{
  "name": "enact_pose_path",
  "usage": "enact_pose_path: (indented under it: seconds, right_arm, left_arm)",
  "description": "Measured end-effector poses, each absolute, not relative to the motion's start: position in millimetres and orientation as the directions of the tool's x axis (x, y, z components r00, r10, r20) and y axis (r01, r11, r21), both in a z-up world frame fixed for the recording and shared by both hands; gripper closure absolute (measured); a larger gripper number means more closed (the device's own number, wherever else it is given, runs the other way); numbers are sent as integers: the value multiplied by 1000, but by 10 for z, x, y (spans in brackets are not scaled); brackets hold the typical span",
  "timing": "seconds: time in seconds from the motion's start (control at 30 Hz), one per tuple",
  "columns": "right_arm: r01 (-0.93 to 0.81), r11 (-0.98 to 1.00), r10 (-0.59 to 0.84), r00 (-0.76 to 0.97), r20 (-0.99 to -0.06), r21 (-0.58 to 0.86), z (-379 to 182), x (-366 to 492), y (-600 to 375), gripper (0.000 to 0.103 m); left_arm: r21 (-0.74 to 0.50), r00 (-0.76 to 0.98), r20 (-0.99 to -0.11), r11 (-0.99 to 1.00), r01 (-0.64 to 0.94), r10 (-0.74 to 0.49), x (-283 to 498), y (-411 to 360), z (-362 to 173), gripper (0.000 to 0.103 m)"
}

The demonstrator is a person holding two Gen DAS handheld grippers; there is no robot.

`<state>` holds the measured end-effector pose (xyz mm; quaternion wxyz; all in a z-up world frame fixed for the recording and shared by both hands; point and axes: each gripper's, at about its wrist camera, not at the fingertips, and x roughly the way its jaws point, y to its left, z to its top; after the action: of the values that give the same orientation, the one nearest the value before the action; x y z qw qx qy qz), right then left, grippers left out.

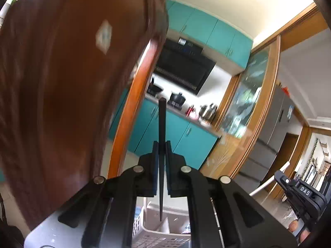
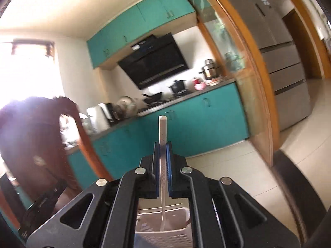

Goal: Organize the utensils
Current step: 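Carry both chopsticks over the white holder and lower them in, then open both tools to drop the chopsticks into the holder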

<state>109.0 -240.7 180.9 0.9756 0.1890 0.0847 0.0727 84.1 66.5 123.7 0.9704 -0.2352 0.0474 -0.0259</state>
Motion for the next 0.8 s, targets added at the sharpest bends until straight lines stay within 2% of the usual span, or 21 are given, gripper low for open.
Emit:
enact_pose_path:
  seconds: [0.1,0.3,0.37,0.43,0.5,0.6,0.67,0.8]
  right_arm:
    - [-96,928,186,957,-222,361,1547,1365,-2306,96]
    - [-103,943,201,935,-293,317,1360,1469,-2172,96]
    - [-106,946,201,933,-299,307,1376,1464,-2142,95]
    - [-108,946,201,936,-291,305,1395,1387,-2127,88]
    - [-115,945,202,941,-272,305,1445,1296,-2147,80]
    - [-129,949,204,947,-248,289,1528,1110,-2183,80]
    - [-143,947,216,946,-241,286,1532,979,-2224,80]
    - [-185,944,259,928,-267,273,1344,703,-2273,80]
  left_arm:
    - [-420,989,-130,907,11,-72,995,535,1068,96]
    - [-389,978,-190,921,7,-88,1204,427,900,96]
    - [-388,976,-200,922,0,-84,1252,455,888,96]
    - [-384,974,-209,923,3,-91,1273,471,880,95]
    - [-373,974,-206,928,13,-97,1244,474,891,89]
    - [-347,974,-201,938,28,-103,1172,464,919,81]
    - [-329,970,-214,943,42,-118,1083,489,891,80]
    - [-258,940,-316,965,46,-130,984,467,739,80]
